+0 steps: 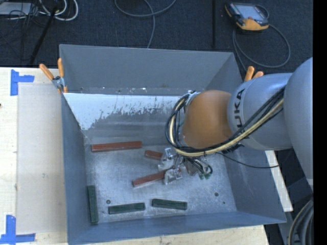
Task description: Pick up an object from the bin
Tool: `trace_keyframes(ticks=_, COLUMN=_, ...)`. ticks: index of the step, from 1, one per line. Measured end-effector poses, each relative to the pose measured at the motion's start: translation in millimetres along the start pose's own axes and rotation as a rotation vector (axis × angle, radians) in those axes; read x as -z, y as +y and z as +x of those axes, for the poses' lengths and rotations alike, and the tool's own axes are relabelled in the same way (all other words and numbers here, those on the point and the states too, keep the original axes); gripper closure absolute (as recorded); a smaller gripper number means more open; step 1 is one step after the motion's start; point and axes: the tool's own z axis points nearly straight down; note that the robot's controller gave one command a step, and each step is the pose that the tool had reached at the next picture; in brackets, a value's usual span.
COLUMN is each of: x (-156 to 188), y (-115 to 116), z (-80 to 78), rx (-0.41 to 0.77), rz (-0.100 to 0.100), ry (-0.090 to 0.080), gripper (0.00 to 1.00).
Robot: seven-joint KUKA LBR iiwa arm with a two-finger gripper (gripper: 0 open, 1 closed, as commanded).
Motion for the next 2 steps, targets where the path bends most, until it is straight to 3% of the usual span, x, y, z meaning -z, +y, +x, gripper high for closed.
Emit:
trace_keyframes(ticks=1, x=115.9, y=8.3, z=-12.9, rx=0.016, rz=0.002, ry=0.015, gripper=1.0)
trace_keyframes(ticks=2, x=115.8, y=8.4, z=-12.8, rx=0.016, rz=0.001, ry=0.015, gripper=1.0)
